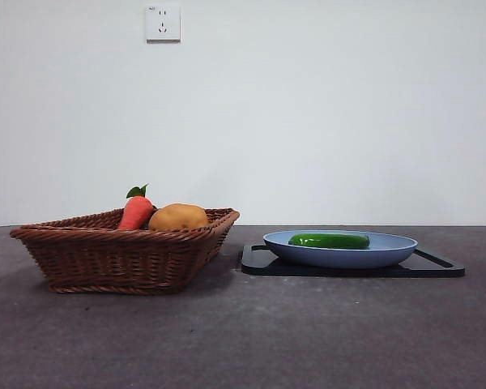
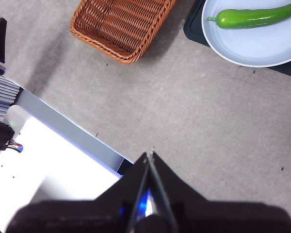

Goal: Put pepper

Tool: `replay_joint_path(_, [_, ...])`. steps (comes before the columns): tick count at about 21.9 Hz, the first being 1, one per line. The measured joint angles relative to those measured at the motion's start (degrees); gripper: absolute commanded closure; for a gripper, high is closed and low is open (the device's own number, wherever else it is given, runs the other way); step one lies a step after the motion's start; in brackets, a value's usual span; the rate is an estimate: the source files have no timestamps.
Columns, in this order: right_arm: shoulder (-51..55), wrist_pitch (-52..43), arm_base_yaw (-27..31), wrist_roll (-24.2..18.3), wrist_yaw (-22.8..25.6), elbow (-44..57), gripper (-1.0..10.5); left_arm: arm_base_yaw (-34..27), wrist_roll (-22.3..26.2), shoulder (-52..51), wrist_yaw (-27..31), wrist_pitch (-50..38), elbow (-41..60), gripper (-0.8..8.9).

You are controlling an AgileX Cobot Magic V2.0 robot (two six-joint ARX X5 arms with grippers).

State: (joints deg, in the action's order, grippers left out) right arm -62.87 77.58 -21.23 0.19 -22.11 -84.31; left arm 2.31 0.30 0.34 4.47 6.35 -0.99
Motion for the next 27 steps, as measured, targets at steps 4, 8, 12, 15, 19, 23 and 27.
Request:
replay_joint_path(4, [0.0, 0.0, 0.0, -0.1, 0.0, 0.0, 9.4, 0.0, 0.0, 0.0, -0.1, 0.0, 0.0, 8.05])
replay_joint_path(8, [3.7, -5.7, 6.3, -2.4, -0.1, 0.2, 9.4, 0.0, 0.0, 0.0, -0.1, 0.0, 0.0, 8.05])
replay_joint_path(12, [15.7, -19.6, 11.7, -1.9, -0.4, 6.3, 9.4, 0.0, 0.0, 0.0, -0.1, 0.0, 0.0, 8.05])
replay_joint_path(15, [26.4, -29.7, 16.2, -1.9, -0.1, 17.6, 9.4, 0.0, 0.0, 0.0, -0.1, 0.0, 0.0, 8.05])
replay_joint_path(19, [38.3, -44.5, 18.4, -1.7, 0.1, 34.7, 9.4, 0.0, 0.0, 0.0, -0.1, 0.0, 0.0, 8.05])
replay_joint_path(23, [45.0, -53.6, 18.8, -1.1, 0.1, 46.1, 9.4, 0.0, 0.0, 0.0, -0.1, 0.0, 0.0, 8.05])
replay_joint_path(27, [50.7, -62.1, 18.8, 0.0, 3.4, 56.6, 9.4, 0.0, 0.0, 0.0, -0.1, 0.0, 0.0, 8.05])
